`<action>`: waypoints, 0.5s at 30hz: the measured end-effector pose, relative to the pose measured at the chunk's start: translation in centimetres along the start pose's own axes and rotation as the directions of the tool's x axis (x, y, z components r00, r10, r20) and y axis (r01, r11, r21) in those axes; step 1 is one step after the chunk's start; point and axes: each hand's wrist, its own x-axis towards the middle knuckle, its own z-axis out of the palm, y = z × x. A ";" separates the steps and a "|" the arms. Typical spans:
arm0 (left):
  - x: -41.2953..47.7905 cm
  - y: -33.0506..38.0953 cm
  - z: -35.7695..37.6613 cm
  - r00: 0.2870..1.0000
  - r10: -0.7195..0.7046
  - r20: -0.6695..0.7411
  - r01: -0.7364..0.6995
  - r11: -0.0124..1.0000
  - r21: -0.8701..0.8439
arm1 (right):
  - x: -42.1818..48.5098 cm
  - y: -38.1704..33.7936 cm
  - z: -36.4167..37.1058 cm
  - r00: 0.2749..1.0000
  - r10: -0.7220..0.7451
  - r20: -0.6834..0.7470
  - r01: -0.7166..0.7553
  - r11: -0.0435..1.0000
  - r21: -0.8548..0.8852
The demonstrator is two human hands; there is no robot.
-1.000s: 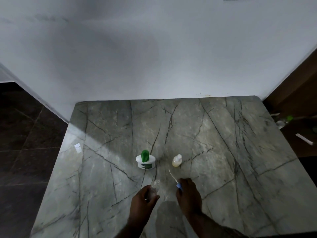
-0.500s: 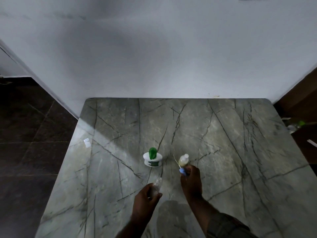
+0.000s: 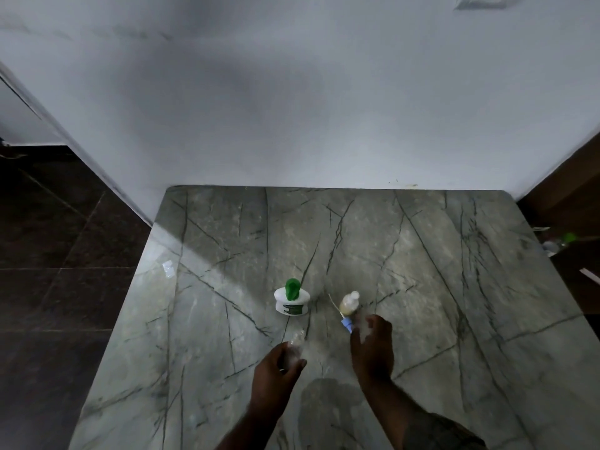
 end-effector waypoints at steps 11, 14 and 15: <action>2.6 0.7 0.6 0.998 -0.024 -0.062 0.022 0.999 -0.033 | 0.9 -14.0 0.6 0.876 -0.258 0.409 0.125 0.938 0.323; 3.1 1.1 0.7 0.998 -0.020 -0.064 0.015 0.997 -0.076 | 2.0 -15.1 1.2 0.858 -0.313 0.408 0.208 0.937 0.281; 3.2 1.1 0.7 0.997 -0.021 -0.067 0.015 0.995 -0.098 | 2.4 -15.2 1.4 0.845 -0.333 0.418 0.229 0.932 0.281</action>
